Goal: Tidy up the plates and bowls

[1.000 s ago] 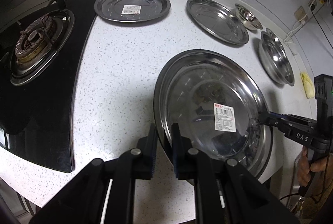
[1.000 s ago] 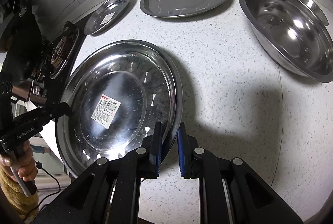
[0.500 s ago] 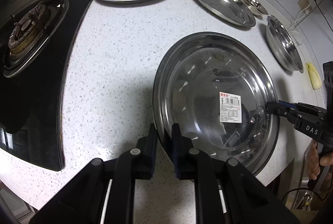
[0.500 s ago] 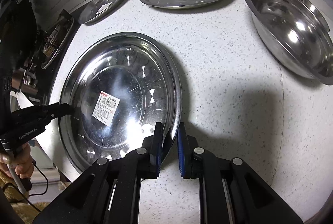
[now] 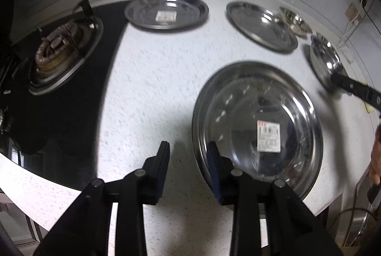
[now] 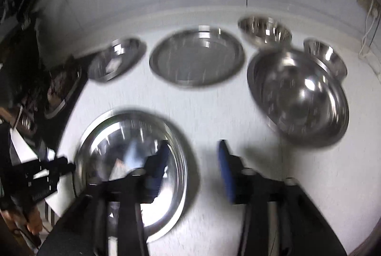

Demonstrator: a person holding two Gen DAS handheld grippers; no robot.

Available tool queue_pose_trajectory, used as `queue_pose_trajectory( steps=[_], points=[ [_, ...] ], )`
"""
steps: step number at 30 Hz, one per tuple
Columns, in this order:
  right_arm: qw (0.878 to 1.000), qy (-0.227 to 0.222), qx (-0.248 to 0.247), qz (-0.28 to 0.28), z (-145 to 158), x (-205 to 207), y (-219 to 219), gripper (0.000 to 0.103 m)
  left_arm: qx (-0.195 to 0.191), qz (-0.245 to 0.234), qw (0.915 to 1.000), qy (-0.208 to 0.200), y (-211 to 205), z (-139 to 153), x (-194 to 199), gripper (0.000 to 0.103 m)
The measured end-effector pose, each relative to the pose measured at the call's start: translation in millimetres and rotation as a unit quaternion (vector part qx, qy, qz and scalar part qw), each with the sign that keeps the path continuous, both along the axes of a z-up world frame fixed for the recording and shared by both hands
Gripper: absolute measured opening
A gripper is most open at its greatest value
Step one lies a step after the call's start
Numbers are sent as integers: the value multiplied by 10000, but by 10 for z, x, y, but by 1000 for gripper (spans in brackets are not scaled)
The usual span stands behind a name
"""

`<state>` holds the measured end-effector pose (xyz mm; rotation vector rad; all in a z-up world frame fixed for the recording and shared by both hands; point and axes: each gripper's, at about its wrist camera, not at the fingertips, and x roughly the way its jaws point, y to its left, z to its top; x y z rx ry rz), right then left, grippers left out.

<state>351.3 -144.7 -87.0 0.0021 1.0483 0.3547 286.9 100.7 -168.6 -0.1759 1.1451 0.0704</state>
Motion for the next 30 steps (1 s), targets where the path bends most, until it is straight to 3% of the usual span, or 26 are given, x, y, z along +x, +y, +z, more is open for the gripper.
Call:
queue_pose_trajectory(
  steps=[4, 9, 15, 20, 26, 30],
  points=[
    [9997, -210, 81, -9, 110, 191, 14, 47, 11, 75, 9998, -170, 46, 171, 104, 32],
    [9991, -396, 126, -5, 278, 448, 6, 47, -190, 142, 9990, -381, 81, 386, 499, 32],
    [9987, -393, 186, 281, 450, 851, 61, 47, -766, 295, 9963, -261, 224, 410, 1197, 32],
    [9988, -34, 202, 441, 416, 1265, 105, 48, -1147, 405, 9925, -89, 236, 253, 1672, 32],
    [9957, 824, 378, 200, 72, 1796, -18, 48, -1435, 364, 9887, 233, 137, -9, 2193, 32],
    [9911, 1283, 349, 91, -167, 1983, -90, 48, -1414, 348, 9887, 344, 75, -145, 2507, 32]
  ],
)
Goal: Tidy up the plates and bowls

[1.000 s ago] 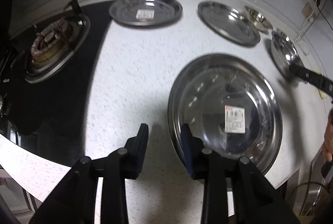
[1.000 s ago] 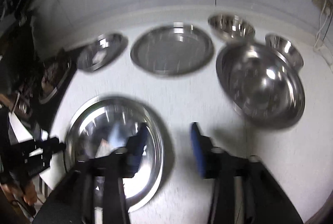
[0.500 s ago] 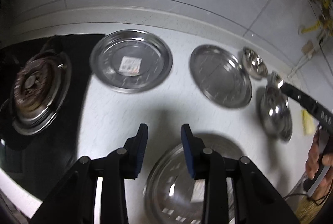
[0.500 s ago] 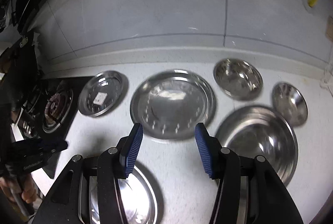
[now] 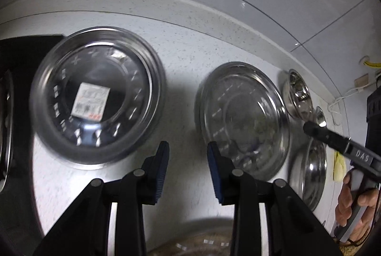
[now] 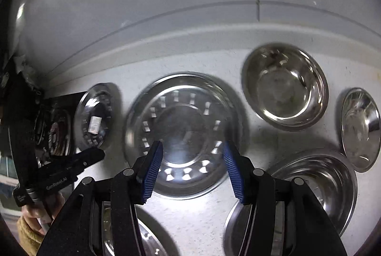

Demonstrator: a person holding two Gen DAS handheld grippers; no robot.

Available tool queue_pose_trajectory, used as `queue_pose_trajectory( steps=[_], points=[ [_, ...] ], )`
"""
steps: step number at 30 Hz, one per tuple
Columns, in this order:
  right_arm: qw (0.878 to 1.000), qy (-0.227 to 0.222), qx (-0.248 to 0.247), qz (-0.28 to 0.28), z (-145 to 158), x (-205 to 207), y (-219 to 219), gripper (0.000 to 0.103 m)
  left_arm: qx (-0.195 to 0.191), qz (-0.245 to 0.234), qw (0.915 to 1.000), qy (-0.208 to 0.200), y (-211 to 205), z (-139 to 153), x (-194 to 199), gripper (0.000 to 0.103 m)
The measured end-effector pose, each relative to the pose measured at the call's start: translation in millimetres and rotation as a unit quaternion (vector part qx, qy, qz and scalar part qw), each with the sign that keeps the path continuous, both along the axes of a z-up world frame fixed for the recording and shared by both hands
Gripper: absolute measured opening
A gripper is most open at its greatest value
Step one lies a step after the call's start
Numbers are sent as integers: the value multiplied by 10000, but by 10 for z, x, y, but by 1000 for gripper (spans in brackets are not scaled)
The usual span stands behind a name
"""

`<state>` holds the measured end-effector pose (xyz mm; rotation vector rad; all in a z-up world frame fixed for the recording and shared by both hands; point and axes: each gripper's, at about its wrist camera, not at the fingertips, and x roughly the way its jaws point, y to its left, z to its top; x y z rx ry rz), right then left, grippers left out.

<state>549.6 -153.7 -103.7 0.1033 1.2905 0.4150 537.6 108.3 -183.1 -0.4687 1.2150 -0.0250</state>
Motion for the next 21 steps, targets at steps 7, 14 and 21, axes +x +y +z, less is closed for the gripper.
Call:
queue_pose_trajectory(
  steps=[7, 14, 21],
  points=[
    [9995, 211, -226, -77, -246, 227, -8, 48, 185, -84, 9998, 91, -95, -141, 332, 32],
    [9983, 302, -483, -76, -439, 344, 53, 48, 250, -108, 9994, 210, -162, -289, 498, 32],
    [9976, 325, -612, -57, -603, 402, 119, 47, 257, -202, 9994, 97, -212, -324, 582, 32]
  ],
)
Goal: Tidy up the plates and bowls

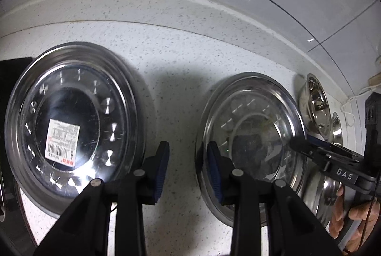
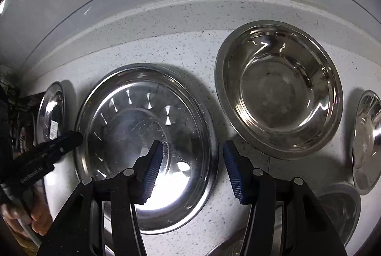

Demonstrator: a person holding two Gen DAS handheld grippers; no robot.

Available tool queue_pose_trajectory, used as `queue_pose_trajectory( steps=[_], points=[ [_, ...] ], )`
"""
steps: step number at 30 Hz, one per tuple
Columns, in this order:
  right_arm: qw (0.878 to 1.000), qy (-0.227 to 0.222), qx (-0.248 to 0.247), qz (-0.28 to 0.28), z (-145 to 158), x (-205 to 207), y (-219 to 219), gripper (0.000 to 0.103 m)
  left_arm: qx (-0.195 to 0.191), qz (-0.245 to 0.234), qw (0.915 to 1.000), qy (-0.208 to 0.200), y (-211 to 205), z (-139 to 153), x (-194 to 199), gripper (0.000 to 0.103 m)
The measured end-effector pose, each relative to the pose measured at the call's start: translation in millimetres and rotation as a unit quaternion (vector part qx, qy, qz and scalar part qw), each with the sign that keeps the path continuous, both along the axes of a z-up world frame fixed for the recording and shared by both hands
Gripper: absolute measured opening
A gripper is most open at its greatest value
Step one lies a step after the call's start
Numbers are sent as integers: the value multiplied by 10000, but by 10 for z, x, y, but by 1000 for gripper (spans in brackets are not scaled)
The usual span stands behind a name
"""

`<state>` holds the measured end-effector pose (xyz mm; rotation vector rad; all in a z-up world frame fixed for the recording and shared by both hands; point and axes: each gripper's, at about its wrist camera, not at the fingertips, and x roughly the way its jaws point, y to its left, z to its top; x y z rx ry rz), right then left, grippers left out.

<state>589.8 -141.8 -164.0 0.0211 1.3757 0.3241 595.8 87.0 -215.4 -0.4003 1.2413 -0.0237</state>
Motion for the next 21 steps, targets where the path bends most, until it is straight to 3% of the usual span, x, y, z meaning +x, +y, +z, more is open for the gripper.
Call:
queue_pose_trajectory(
  steps=[2, 3, 6, 10, 16, 21],
  points=[
    [10000, 40, -14, 3, -30, -5, 23, 44, -32, -60, 10000, -52, -6, -1, 2, 30],
    [10000, 35, -54, 38, -53, -16, 42, 38, -31, -84, 9999, -72, -24, -6, 9, 30],
    [9996, -146, -234, 97, -62, -41, 78, 28, 77, -223, 9997, -91, -111, -17, 16, 16],
    [9989, -229, -393, 107, -60, -39, 23, 13, 323, -343, 9988, -161, -210, -13, 6, 12],
    [9980, -392, -475, 108, -13, -40, 23, 13, 328, -298, 9989, -178, -199, 4, -25, 10],
    [9972, -609, -421, 55, 165, -70, 27, 12, 239, -239, 9989, -315, -138, 187, -96, 10]
  ],
)
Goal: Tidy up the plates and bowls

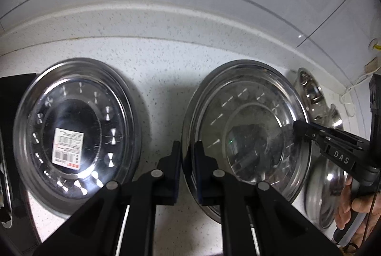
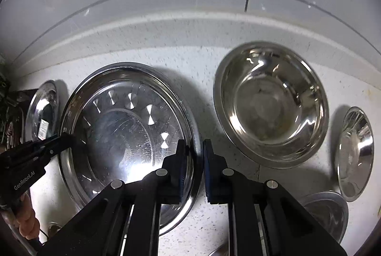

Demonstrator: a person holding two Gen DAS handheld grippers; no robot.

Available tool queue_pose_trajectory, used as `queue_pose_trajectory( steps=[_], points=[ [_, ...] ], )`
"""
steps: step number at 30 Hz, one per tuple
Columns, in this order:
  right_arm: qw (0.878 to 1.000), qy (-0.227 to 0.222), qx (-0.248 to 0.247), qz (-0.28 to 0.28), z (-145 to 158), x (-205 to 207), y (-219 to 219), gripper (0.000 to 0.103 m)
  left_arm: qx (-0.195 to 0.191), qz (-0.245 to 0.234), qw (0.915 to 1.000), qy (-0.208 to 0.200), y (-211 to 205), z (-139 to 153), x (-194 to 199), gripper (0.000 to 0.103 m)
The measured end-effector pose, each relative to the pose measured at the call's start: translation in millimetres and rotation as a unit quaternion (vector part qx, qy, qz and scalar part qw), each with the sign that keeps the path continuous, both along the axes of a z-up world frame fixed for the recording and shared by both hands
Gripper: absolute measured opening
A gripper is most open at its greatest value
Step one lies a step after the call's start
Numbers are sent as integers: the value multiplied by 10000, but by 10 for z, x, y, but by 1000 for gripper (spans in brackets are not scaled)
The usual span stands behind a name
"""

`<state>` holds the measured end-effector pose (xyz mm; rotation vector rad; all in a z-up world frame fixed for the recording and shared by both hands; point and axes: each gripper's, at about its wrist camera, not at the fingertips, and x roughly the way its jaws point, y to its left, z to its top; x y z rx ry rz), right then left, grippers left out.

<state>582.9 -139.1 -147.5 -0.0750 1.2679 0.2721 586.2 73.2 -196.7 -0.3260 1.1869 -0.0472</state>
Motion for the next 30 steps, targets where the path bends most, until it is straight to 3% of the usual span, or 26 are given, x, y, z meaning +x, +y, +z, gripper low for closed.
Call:
queue_pose_trajectory(
  steps=[10, 18, 24, 28, 30],
  points=[
    [9992, -319, 247, -80, 629, -345, -29, 12, -151, -32, 9993, -346, 211, 708, -499, 9],
    [9969, -640, 452, 91, 1237, -1119, 39, 11, -171, -150, 9986, -469, 416, 1214, -1324, 10],
    [9964, -571, 598, 204, 1346, -1871, 251, 11, -188, -239, 9989, -355, 542, 1203, -2047, 10],
    [9969, -281, 692, 228, 1145, -2276, 235, 11, -264, -279, 9991, -176, 593, 1007, -2389, 9],
    [9973, -26, 710, 202, 929, -2412, 213, 11, -351, -229, 9991, 16, 557, 772, -2515, 9]
  ],
)
